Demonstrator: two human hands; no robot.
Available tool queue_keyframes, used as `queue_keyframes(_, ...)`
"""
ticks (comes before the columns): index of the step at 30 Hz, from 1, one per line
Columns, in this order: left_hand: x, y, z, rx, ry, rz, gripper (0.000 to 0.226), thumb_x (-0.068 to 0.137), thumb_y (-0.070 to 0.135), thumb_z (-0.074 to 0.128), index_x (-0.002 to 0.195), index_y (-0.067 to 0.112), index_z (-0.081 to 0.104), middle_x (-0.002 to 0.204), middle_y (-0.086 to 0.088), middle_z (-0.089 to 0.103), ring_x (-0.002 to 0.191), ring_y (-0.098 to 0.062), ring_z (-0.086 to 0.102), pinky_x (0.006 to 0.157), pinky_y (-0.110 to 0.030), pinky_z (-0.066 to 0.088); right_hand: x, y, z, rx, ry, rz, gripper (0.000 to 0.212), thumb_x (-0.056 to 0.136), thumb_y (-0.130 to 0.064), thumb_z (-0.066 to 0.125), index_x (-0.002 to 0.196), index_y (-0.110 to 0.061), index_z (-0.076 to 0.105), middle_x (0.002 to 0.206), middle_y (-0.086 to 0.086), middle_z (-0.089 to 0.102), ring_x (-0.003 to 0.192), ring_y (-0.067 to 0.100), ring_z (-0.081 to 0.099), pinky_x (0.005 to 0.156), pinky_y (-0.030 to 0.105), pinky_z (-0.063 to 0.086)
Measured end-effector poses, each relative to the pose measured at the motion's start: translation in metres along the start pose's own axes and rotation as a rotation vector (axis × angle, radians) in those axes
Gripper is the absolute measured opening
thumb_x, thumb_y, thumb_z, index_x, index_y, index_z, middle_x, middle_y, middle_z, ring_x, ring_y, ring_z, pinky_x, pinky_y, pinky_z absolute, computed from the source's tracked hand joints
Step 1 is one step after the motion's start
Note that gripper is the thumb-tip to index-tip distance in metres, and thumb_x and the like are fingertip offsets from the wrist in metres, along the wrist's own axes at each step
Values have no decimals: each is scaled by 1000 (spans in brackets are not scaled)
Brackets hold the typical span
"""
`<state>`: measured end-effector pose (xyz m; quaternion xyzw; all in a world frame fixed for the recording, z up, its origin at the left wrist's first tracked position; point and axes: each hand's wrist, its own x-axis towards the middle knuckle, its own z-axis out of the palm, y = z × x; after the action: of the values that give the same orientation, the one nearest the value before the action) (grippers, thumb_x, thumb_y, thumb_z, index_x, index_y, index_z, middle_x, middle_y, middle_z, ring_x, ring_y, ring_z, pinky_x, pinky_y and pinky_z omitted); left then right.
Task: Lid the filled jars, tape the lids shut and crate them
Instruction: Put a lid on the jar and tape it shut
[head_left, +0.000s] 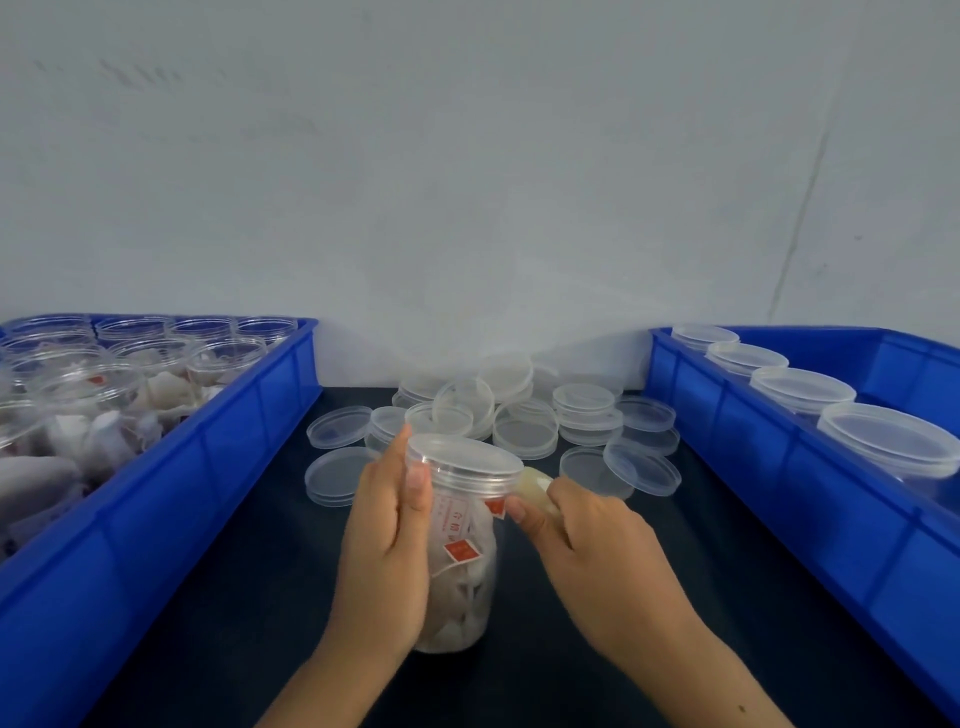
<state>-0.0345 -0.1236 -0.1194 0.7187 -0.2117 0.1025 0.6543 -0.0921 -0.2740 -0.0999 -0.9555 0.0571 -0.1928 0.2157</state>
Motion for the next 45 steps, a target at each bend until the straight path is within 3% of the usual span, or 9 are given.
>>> queue_keyframes(3, -5, 0, 5, 103, 74, 36, 66, 82, 65, 29, 142, 40, 39, 136, 24, 49, 126, 5, 46, 103, -25, 43, -5, -6, 4, -63, 11, -8, 52, 89, -66, 14, 73, -22, 39, 66, -4, 50, 57, 12, 49, 48, 21, 34)
queue_keyframes(6, 0, 2, 3, 139, 13, 17, 56, 67, 76, 53, 118, 60, 37, 107, 44, 54, 102, 20, 52, 78, -15, 49, -9, -11, 5, -101, 17, -25, 47, 94, -62, 14, 70, -25, 31, 66, -6, 48, 55, 10, 44, 50, 24, 34)
queue_keyframes(10, 8, -1, 1, 140, 43, -30, 80, 37, 85, 71, 106, 54, 43, 100, 47, 52, 93, 24, 51, 69, -11, 43, -9, -14, 2, -147, -13, -55, 43, 97, -57, 14, 76, -24, 33, 67, -6, 50, 56, 10, 46, 53, 25, 38)
queue_keyframes(18, 17, -4, -6, 5, 7, -73, 81, 33, 62, 80, 105, 36, 52, 95, 22, 64, 90, 15, 58, 64, -4, 45, -2, 2, -29, -6, -177, 31, 59, 84, -71, 25, 87, -21, 57, 78, -1, 61, 71, 14, 57, 69, 31, 48)
queue_keyframes(22, 16, -2, -6, -11, -31, -88, 80, 33, 60, 82, 103, 36, 53, 95, 33, 61, 87, 16, 58, 62, -2, 45, -2, 8, -30, -73, -192, -42, 54, 94, -59, 23, 85, -17, 56, 78, 0, 58, 67, 10, 51, 69, 29, 46)
queue_keyframes(27, 18, 3, -11, -165, -102, -172, 83, 36, 52, 93, 109, 28, 60, 96, 16, 72, 87, -2, 69, 62, -16, 54, 0, 10, -31, -46, -170, -81, 45, 97, -55, 22, 81, -22, 48, 74, -2, 54, 65, 9, 48, 66, 28, 43)
queue_keyframes(30, 21, 5, -16, -241, -230, -225, 90, 32, 50, 94, 112, 19, 64, 100, -1, 75, 93, -16, 72, 74, -29, 54, 0, 8, -29, -28, -124, -111, 51, 85, -64, 10, 79, -26, 44, 72, -3, 52, 63, 8, 46, 63, 26, 40)
queue_keyframes(32, 23, 6, -19, -274, -317, -245, 97, 25, 56, 92, 111, 17, 66, 101, -5, 75, 94, -19, 72, 71, -26, 56, 2, 10, -29, -45, -97, -129, 55, 79, -64, 5, 82, -26, 44, 72, -4, 51, 64, 10, 46, 63, 27, 40)
queue_keyframes(45, 27, -1, -22, -336, -375, -339, 121, 16, 55, 93, 123, 17, 50, 101, 1, 75, 89, -14, 72, 61, -18, 55, 6, 14, -12, -109, -13, -139, 70, 75, -69, -3, 90, -20, 45, 74, -5, 52, 69, 13, 53, 65, 30, 44)
